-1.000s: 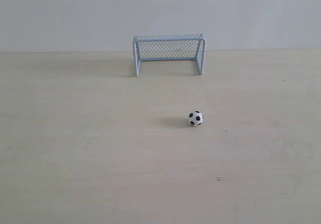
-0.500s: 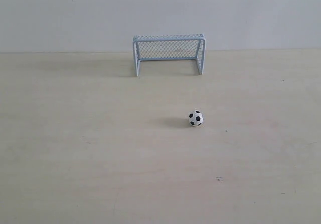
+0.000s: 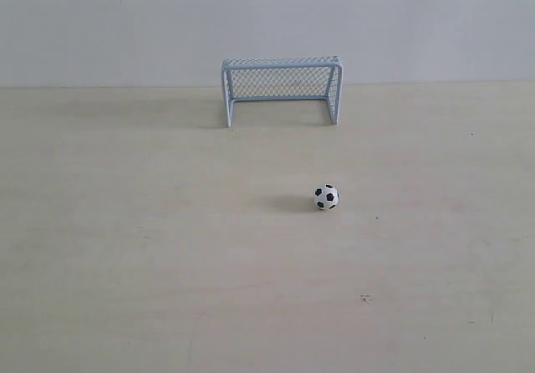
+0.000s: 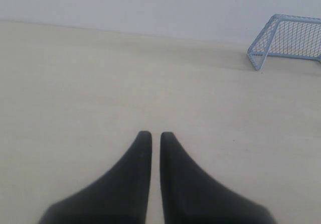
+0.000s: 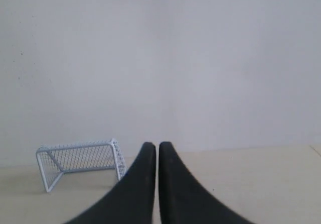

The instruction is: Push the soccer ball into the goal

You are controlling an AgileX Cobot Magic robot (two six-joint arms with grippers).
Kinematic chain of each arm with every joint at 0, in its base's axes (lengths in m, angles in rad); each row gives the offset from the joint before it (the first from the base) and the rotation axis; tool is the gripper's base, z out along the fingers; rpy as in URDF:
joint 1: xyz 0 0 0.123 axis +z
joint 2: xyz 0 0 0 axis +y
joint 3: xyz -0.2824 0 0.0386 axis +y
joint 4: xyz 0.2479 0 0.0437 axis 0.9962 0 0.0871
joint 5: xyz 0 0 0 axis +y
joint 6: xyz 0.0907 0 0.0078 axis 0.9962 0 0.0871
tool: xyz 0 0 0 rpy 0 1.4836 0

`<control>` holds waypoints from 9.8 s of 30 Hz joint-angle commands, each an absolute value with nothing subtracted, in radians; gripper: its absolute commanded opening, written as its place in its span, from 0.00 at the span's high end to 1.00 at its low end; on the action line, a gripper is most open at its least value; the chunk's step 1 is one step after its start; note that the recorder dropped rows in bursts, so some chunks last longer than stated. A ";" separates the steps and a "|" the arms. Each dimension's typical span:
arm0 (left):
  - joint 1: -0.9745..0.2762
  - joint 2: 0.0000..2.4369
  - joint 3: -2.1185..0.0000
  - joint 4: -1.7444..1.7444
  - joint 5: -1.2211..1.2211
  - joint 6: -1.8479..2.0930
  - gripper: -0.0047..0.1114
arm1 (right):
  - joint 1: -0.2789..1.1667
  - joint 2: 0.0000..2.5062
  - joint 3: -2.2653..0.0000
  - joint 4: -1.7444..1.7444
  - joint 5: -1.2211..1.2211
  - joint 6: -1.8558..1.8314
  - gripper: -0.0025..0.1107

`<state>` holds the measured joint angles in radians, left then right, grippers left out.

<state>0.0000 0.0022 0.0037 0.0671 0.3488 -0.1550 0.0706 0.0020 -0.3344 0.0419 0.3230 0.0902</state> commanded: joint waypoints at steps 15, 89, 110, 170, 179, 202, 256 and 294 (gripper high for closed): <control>0.002 0.000 0.000 0.063 0.339 -0.165 0.91 | 0.063 0.000 -0.412 0.102 0.203 0.161 0.98; 0.002 0.000 0.000 0.063 0.339 -0.165 0.91 | 0.361 1.965 -1.348 0.390 0.902 -1.715 0.98; 0.002 0.000 0.000 0.063 0.339 -0.165 0.91 | 0.419 2.003 -1.290 0.365 0.831 -1.718 0.98; 0.002 0.000 0.000 0.063 0.339 -0.165 0.91 | 0.417 2.087 -1.787 0.054 0.925 -1.306 0.98; 0.002 0.000 0.000 0.063 0.339 -0.165 0.91 | 0.419 1.978 -1.423 0.035 0.957 -1.232 0.98; 0.002 0.000 0.000 0.063 0.339 -0.165 0.91 | 0.419 1.342 -0.804 0.495 0.857 -1.190 0.98; 0.002 0.000 0.000 0.063 0.339 -0.165 0.91 | 0.415 0.301 -0.357 0.696 0.412 -0.700 0.98; 0.002 0.000 0.000 0.063 0.339 -0.165 0.91 | 0.219 0.000 -0.079 0.701 0.269 -0.599 0.98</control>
<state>0.0000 0.0022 0.0037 0.0671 0.3436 -0.1550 0.2268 0.0060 -0.0812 0.7063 0.2615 -0.5953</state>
